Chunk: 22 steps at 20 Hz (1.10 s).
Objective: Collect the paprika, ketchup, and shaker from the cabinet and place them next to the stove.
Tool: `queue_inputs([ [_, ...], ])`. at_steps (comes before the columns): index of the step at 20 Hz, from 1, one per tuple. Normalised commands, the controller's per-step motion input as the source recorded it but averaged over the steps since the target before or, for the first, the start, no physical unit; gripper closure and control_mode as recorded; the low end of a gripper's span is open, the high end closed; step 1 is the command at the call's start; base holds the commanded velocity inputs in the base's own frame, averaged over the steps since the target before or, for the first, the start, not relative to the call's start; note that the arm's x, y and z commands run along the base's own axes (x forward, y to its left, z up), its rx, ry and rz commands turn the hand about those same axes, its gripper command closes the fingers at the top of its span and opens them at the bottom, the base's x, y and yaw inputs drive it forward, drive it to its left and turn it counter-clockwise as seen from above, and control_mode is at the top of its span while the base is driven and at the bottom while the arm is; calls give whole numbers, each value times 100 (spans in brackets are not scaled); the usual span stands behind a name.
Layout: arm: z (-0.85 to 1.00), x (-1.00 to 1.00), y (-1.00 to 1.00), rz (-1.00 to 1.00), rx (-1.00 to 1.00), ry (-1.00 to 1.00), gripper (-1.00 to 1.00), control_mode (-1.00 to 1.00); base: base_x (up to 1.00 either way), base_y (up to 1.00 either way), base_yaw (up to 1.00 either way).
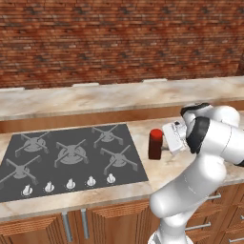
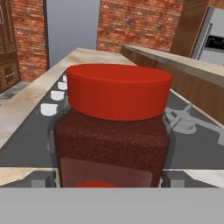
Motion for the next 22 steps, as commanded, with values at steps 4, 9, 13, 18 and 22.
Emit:
queue_inputs([
  [4,-32,10,0,3,0,0,100,-100,0,0,0],
  [9,-38,-1,0,4,0,0,-100,-100,0,0,0],
  [13,-8,-14,1,2,0,-3,-100,-100,0,0,0],
  [18,1,-15,4,0,0,0,-100,-100,0,0,0],
  [22,22,-10,0,0,0,0,-100,-100,0,0,0],
])
